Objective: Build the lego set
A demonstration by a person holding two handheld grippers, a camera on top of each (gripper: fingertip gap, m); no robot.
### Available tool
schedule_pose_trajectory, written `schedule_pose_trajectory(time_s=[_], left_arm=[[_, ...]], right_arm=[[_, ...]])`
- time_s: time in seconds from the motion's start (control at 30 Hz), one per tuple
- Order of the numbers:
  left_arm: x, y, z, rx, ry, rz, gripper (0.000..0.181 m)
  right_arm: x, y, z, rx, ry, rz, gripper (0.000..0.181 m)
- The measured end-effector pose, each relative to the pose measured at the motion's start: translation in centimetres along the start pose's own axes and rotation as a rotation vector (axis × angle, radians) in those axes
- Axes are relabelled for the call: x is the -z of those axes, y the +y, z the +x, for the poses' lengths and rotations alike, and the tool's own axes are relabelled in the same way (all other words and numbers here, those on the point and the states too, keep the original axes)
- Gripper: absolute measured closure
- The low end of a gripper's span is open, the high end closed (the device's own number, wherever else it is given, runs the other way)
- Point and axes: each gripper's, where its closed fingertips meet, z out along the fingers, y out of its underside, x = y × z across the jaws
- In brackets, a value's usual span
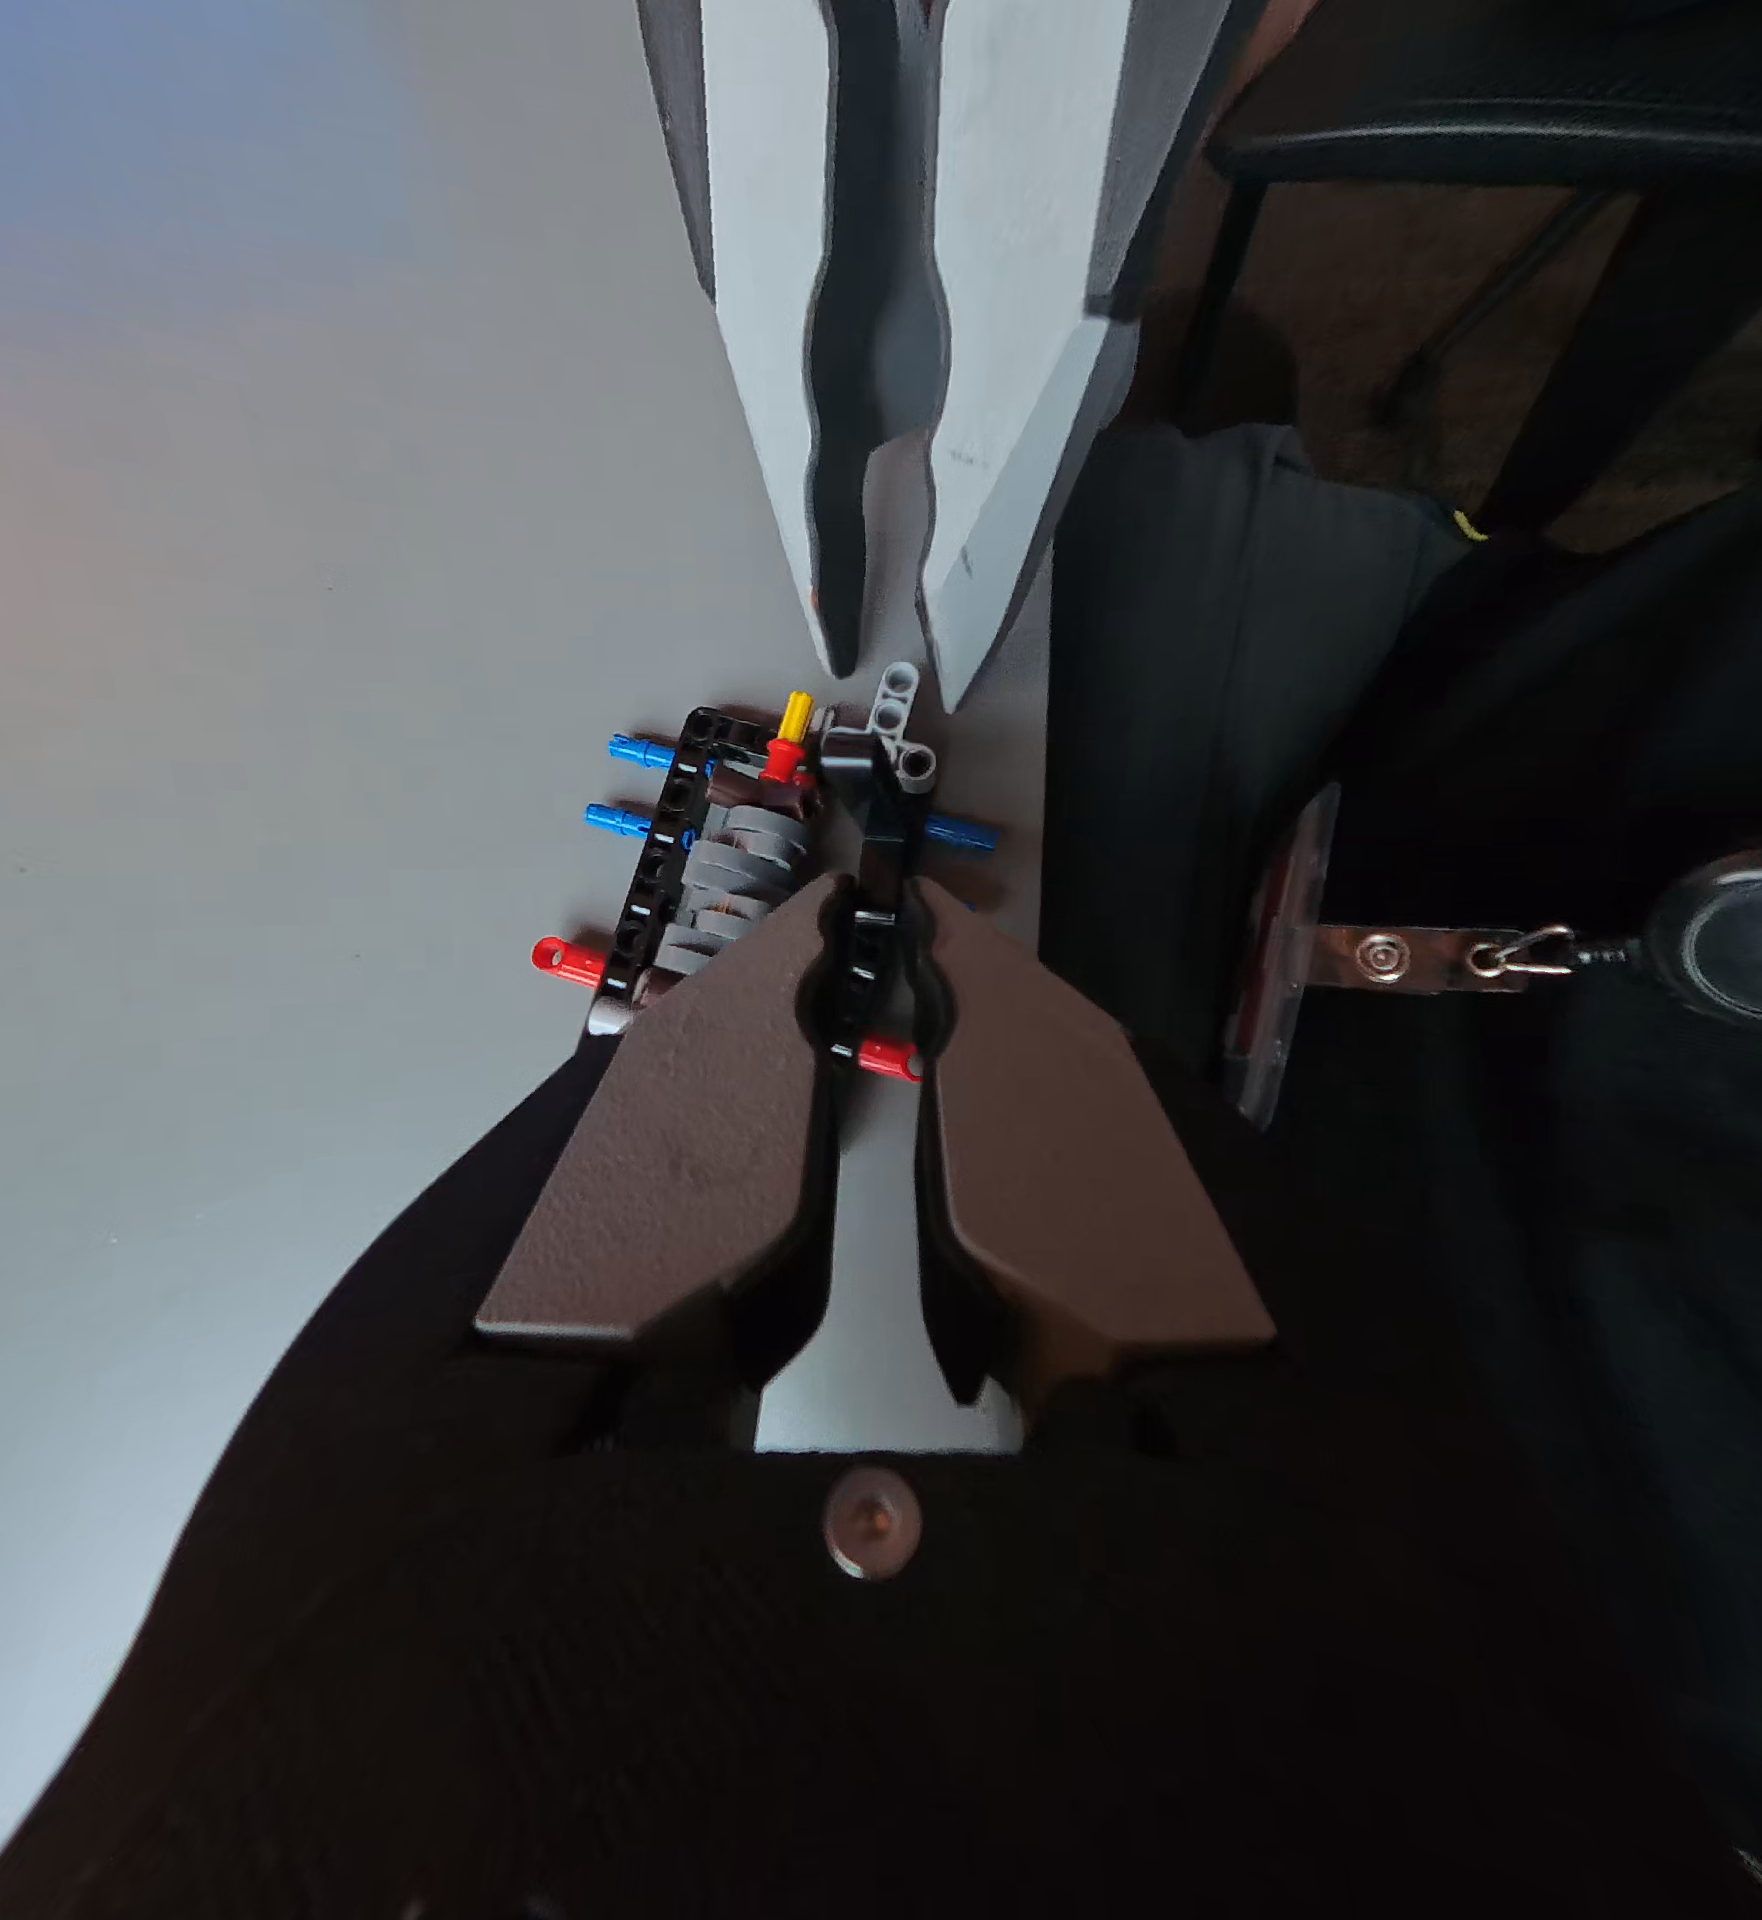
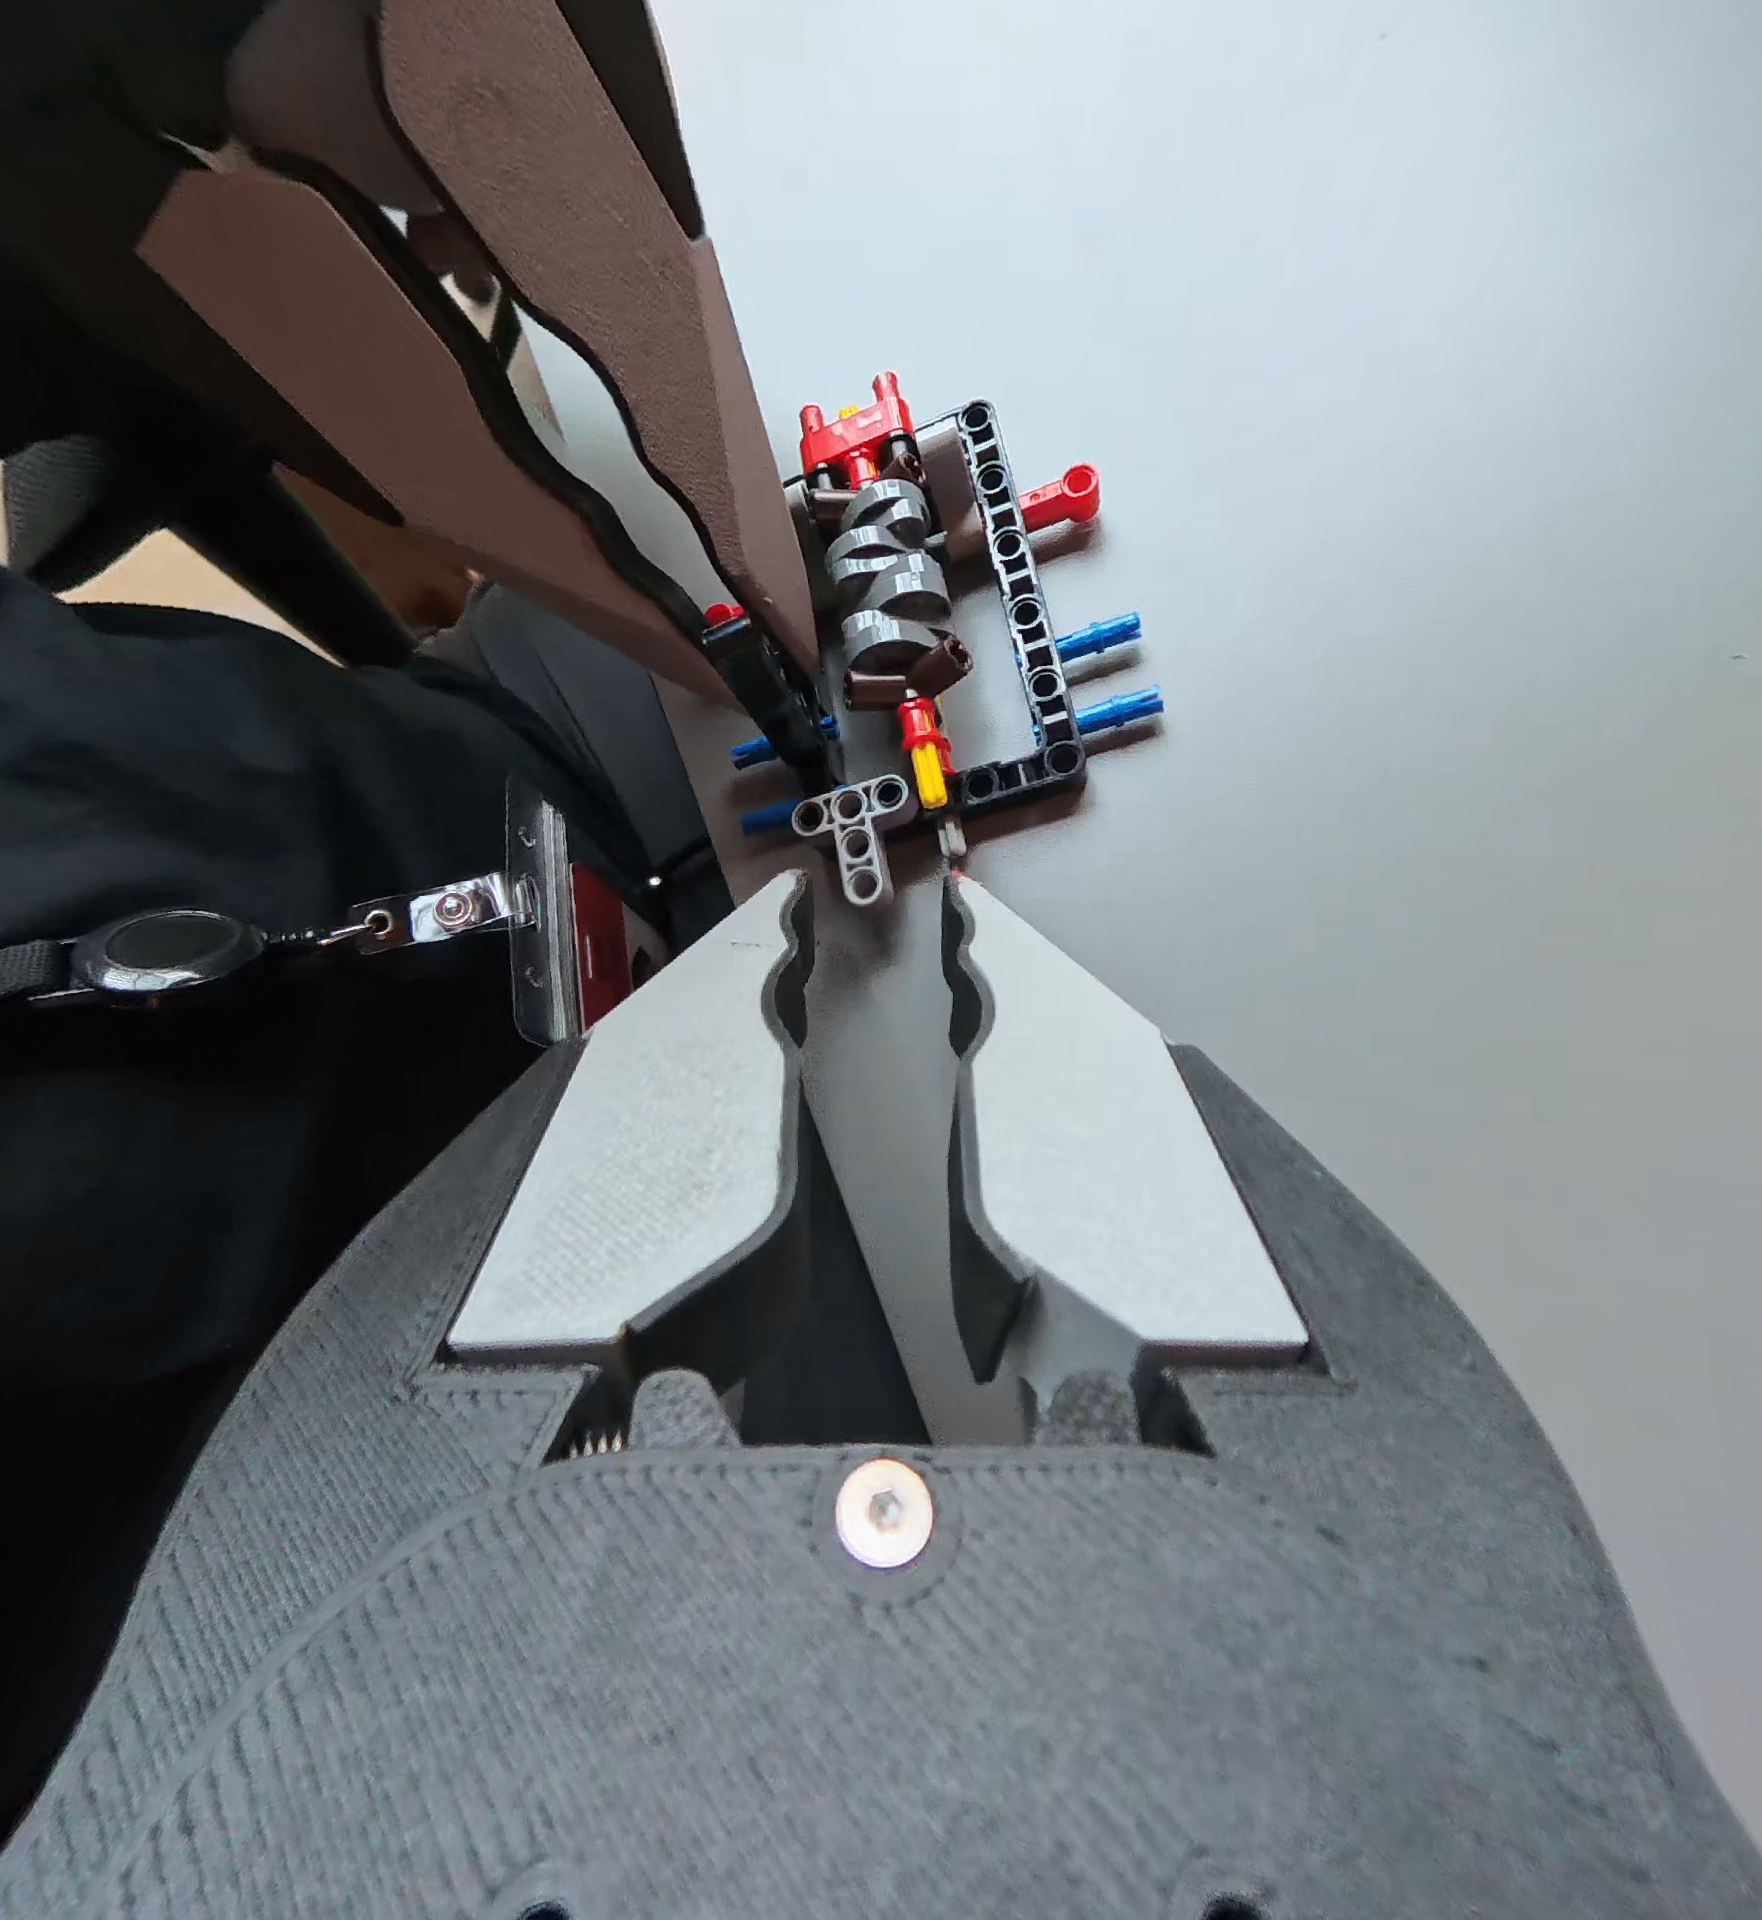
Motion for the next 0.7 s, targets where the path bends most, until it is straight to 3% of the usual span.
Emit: schedule_pose_trajectory(time_s=[0.27,0.5,0.7], left_arm=[[0.1,-0.3,-0.4,-0.032,-0.023,-0.014,0.175],[0.3,-0.8,-0.7,0.008,-0.016,0.053,0.175],[0.9,-1.5,-1.2,0.032,-0.018,0.114,0.175]], right_arm=[[-0.9,-0.2,-0.4,0.032,-0.016,0.026,0.175],[0.5,-1.5,-0.3,0.044,-0.042,0.061,0.177],[1.7,-2.6,0.1,0.128,-0.002,-0.002,0.177]])
